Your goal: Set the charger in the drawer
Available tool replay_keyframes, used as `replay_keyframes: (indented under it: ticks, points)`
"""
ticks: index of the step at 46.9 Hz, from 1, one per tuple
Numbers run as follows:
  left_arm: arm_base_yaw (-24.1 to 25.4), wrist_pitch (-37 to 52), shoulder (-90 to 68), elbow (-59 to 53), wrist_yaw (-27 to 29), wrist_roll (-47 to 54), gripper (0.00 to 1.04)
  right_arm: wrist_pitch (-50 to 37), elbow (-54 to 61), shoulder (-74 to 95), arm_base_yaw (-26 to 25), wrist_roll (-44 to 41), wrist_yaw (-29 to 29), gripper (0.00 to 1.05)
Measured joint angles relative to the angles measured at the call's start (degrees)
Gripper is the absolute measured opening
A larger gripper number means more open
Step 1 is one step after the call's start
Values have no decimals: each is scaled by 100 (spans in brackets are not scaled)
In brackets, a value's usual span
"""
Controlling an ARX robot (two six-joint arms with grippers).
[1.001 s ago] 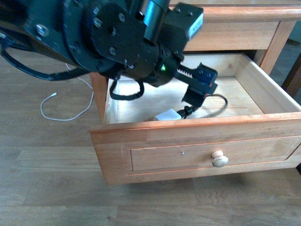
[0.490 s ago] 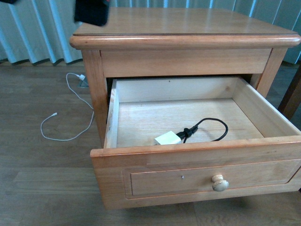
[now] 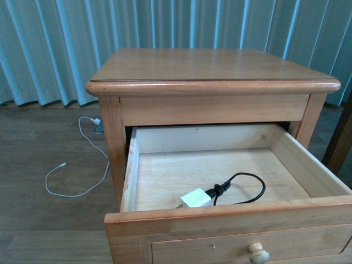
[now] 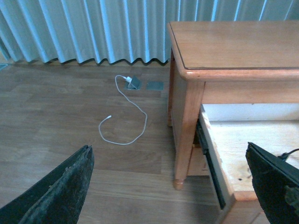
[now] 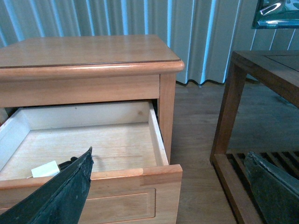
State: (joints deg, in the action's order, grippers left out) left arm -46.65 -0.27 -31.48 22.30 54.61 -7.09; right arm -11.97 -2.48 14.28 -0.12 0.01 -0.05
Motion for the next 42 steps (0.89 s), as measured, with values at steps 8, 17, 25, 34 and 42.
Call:
replay_keyframes:
  ticks: [8, 17, 25, 34, 42]
  points:
    - [-424, 260, 101, -614, 494, -1150, 99, 0, 0, 0, 0, 2, 0, 96]
    - [-306, 739, 278, -782, -17, -953, 92, 0, 0, 0, 0, 0, -2, 96]
    - [852, 831, 1425, -1360, -1764, 310, 60, 0, 0, -2, 0, 0, 0, 96]
    - [2140, 367, 2190, -1641, -3045, 599, 22, 0, 0, -2, 0, 0, 0, 96]
    - [3093, 166, 2594, -1808, -3978, 649, 4, 0, 2, -2, 2, 0, 0, 96]
